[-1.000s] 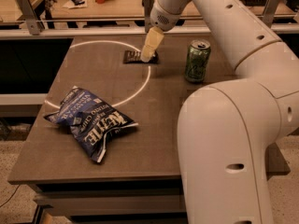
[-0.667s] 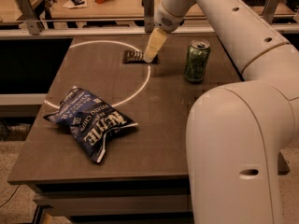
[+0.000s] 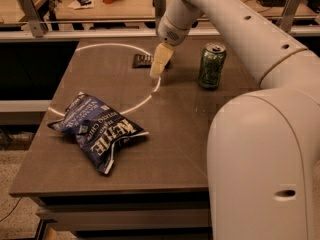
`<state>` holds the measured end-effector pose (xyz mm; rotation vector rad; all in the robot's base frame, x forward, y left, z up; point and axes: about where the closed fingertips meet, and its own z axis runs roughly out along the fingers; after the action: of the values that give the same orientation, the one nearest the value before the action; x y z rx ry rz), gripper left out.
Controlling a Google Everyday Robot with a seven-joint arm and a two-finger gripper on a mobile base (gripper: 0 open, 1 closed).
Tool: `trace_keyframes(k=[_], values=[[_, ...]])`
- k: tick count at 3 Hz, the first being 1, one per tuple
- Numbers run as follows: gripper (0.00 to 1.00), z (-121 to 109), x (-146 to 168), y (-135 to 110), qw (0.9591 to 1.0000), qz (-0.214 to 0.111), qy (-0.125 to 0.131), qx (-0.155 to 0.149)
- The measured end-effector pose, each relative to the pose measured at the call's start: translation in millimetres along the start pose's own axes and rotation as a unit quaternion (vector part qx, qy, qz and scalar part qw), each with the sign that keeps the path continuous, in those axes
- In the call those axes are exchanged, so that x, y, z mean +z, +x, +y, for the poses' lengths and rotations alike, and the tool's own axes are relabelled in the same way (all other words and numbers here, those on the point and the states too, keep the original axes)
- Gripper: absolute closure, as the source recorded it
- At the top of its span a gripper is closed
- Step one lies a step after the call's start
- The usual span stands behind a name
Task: Pick rxbar chocolate
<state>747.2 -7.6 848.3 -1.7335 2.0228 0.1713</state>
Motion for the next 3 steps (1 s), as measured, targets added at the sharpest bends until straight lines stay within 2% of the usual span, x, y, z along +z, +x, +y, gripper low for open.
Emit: trace_keyframes(k=[1, 2, 3], values=[[0.00, 14, 25, -16, 0.9993, 0.007, -0.024, -0.029], [0.00, 9, 35, -19, 0.9992, 0.009, -0.030, -0.027], [0.18, 0, 36, -14, 0.9994, 0.004, -0.035, -0.007]])
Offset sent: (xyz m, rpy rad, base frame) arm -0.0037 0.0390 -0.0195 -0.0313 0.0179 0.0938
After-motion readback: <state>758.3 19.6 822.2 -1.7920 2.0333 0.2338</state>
